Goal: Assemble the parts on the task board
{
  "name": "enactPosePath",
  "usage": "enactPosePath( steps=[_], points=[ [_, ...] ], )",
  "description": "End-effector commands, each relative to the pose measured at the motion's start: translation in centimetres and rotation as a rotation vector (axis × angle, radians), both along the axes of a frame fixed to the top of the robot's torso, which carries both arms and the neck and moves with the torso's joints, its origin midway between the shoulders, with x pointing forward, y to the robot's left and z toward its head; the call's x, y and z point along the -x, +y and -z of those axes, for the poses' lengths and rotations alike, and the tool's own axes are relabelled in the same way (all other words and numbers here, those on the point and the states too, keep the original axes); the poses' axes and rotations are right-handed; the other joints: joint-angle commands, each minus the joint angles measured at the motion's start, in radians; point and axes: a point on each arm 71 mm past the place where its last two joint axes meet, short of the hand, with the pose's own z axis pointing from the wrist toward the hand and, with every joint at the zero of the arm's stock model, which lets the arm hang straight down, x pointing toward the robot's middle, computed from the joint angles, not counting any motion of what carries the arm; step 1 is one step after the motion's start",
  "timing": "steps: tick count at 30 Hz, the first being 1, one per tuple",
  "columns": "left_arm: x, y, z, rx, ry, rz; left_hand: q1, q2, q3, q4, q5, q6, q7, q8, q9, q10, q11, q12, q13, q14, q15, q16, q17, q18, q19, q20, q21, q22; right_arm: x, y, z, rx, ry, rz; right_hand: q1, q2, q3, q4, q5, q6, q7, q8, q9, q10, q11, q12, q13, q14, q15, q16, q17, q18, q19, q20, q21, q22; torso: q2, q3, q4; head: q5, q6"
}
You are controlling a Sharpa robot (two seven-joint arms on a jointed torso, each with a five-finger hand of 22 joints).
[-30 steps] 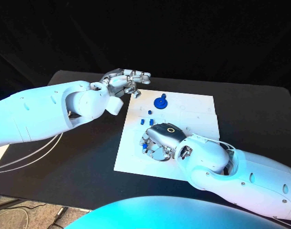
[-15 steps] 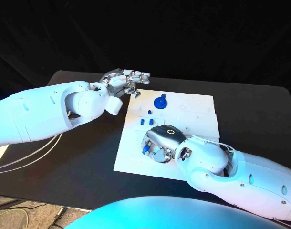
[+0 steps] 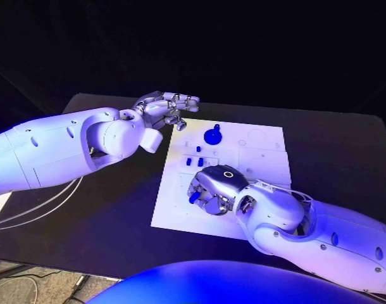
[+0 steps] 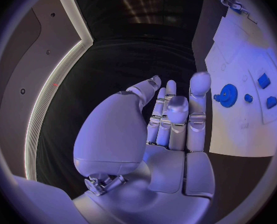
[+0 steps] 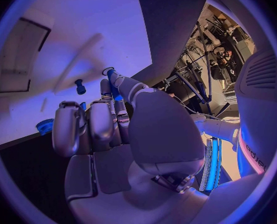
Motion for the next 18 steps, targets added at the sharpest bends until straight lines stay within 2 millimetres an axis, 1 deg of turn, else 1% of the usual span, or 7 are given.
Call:
enactPosePath(
  steps=[1,18],
  points=[
    [0.08,-0.23,-0.11,0.009,-0.005,0.020,0.002,0.011,-0.007,-0.001,0.004,-0.007,-0.001,0.004,-0.001,-0.007,-0.001,0.004,0.001,-0.007,-0.003,0.000,-0.001,0.013,-0.006,0.003,-0.002,-0.001,-0.03,-0.12,0.03,0.009,-0.011,0.011,-0.013,0.009,-0.007,0.000,0.002,0.008,0.002,0.005,0.012,0.035,-0.037,0.006,0.001,0.023,-0.009,0.002,-0.005,0.006,0.002,-0.004,0.004,0.000,-0.001,-0.0005,0.0001,0.000,0.000],
    [0.12,-0.25,-0.11,0.009,-0.003,0.022,0.002,0.011,-0.007,-0.001,0.004,-0.007,-0.001,0.004,-0.001,-0.007,-0.001,0.004,0.001,-0.007,-0.003,0.000,-0.001,0.013,-0.006,0.003,-0.002,-0.001,-0.30,-0.37,0.85,0.092,0.024,0.013,-0.030,0.008,-0.019,0.006,0.002,0.005,0.000,0.002,0.015,0.027,-0.037,0.004,0.002,0.022,-0.010,-0.001,-0.010,0.007,0.001,-0.005,0.003,-0.002,0.000,-0.0010,0.0000,0.000,0.000]
  ],
)
